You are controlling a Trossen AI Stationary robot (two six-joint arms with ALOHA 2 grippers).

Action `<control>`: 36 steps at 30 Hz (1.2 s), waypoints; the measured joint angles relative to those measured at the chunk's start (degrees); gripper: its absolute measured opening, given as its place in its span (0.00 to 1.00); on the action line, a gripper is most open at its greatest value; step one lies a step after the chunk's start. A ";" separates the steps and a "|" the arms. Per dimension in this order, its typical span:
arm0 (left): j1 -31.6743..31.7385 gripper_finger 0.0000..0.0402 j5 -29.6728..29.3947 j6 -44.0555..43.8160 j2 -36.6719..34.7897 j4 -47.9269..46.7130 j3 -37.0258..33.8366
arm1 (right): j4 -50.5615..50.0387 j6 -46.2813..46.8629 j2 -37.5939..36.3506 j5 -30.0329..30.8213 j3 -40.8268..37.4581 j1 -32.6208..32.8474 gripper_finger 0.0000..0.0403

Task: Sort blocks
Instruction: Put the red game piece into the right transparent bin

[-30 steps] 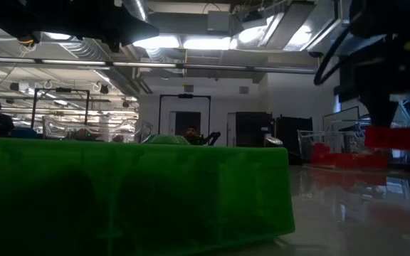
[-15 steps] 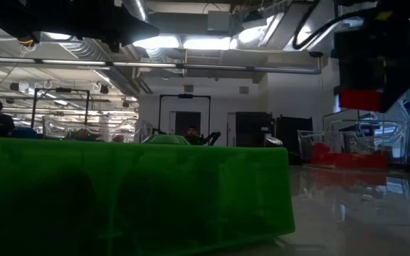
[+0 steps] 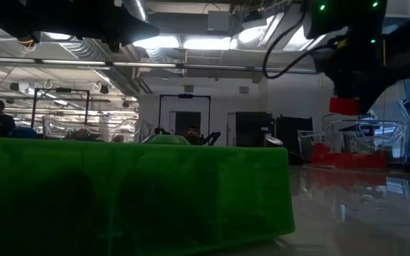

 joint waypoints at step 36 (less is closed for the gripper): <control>0.01 0.01 0.00 0.02 0.00 -0.01 -0.02 | 9.13 -10.09 -0.20 6.14 0.00 -22.00 0.77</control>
